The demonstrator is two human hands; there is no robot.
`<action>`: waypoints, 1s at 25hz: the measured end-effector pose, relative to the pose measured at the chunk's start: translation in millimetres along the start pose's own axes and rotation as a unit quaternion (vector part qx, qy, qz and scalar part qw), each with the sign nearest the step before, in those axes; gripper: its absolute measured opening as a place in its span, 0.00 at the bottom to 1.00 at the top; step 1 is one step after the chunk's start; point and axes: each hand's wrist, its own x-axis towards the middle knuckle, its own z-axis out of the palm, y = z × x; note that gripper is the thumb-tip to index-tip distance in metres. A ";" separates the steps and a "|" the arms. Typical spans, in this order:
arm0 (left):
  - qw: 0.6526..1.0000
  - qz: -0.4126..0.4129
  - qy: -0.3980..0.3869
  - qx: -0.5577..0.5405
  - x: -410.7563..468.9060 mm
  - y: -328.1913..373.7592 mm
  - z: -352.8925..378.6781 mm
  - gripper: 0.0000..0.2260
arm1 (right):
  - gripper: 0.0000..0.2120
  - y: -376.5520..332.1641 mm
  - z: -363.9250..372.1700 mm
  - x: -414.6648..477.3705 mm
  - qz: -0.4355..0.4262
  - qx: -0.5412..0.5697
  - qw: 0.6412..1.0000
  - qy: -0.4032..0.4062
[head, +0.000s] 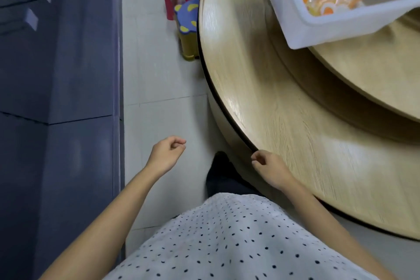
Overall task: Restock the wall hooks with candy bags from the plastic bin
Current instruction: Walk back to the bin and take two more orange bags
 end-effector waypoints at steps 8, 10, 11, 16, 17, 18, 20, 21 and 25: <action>0.995 -0.068 0.009 -0.078 98.5 60.2 -51.0 0.07 | 0.10 -154.9 -76.4 172.9 -0.088 -0.049 0.995 -0.018; 0.994 -0.069 0.005 -0.079 130.3 67.5 -72.2 0.07 | 0.10 -185.1 -83.5 207.6 -0.093 -0.051 0.994 -0.008; 0.995 -0.071 0.003 -0.076 153.3 72.6 -88.0 0.08 | 0.10 -200.0 -85.3 225.9 -0.086 -0.049 0.995 -0.003; 0.999 -0.018 -0.036 -0.002 271.5 116.4 -169.9 0.06 | 0.10 -251.0 -78.6 277.5 -0.008 -0.002 0.999 0.054; 0.998 0.011 -0.052 0.022 291.8 133.6 -184.1 0.06 | 0.10 -259.4 -77.7 279.8 0.011 0.023 0.997 0.074; 0.996 0.043 -0.070 0.043 310.7 152.1 -195.2 0.06 | 0.09 -266.9 -76.6 279.5 0.029 0.049 0.994 0.091; 0.986 0.107 -0.101 0.073 344.7 197.1 -206.6 0.06 | 0.08 -278.6 -75.5 276.2 0.057 0.101 0.985 0.130; 0.979 0.144 -0.119 0.083 358.0 224.0 -205.1 0.07 | 0.07 -283.0 -77.6 273.2 0.068 0.130 0.976 0.158; 0.937 0.270 -0.210 0.065 376.6 319.7 -176.6 0.11 | 0.06 -297.0 -101.2 261.3 0.095 0.219 0.936 0.259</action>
